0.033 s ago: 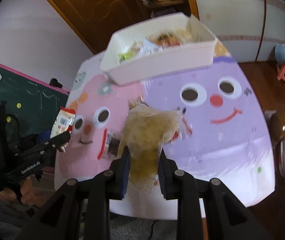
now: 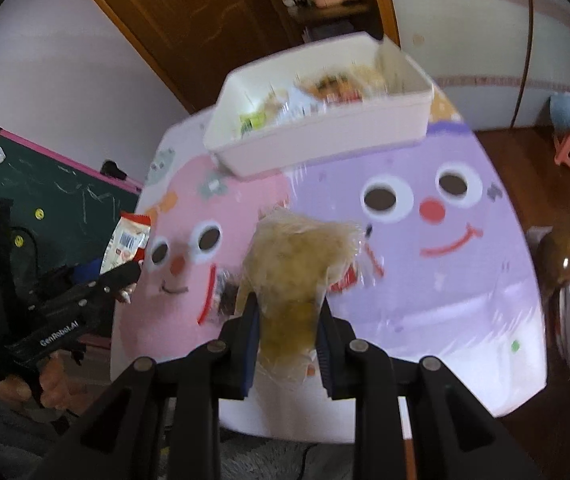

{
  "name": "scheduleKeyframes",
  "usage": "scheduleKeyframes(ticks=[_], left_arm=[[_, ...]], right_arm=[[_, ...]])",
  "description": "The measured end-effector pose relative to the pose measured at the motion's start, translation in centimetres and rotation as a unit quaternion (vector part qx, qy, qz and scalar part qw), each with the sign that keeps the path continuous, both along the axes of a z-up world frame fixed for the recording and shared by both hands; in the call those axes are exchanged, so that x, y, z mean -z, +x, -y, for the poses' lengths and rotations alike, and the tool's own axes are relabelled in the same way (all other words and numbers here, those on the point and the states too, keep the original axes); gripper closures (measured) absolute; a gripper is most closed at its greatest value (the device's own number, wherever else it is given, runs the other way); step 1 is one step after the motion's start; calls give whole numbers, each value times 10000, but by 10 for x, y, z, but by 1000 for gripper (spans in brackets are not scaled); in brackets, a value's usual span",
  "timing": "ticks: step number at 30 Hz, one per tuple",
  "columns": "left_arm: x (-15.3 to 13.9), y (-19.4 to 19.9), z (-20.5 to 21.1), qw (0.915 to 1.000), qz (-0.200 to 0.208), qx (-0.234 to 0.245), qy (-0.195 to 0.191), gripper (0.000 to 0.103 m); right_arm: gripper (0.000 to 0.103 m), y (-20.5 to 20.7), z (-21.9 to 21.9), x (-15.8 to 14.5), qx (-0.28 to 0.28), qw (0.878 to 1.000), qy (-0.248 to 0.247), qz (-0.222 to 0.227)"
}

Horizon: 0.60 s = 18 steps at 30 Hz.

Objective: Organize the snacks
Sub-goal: 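Carry both packs into the white basket and open both tools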

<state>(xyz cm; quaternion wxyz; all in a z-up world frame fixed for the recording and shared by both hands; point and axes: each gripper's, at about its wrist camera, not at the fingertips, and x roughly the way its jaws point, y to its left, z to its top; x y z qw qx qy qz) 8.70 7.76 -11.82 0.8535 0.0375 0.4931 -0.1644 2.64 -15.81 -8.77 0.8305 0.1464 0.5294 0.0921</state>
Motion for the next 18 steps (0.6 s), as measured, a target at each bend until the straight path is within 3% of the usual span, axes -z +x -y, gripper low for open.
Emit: scheduleKeyframes(ticks=[9, 18], left_arm=[[-60, 50, 20, 9987, 370, -210, -284, 57], [-88, 125, 47, 9962, 489, -589, -412, 57]], right_arm=[[78, 44, 10, -62, -27, 9977, -119, 671], [78, 118, 28, -103, 4, 9928, -329, 1149]])
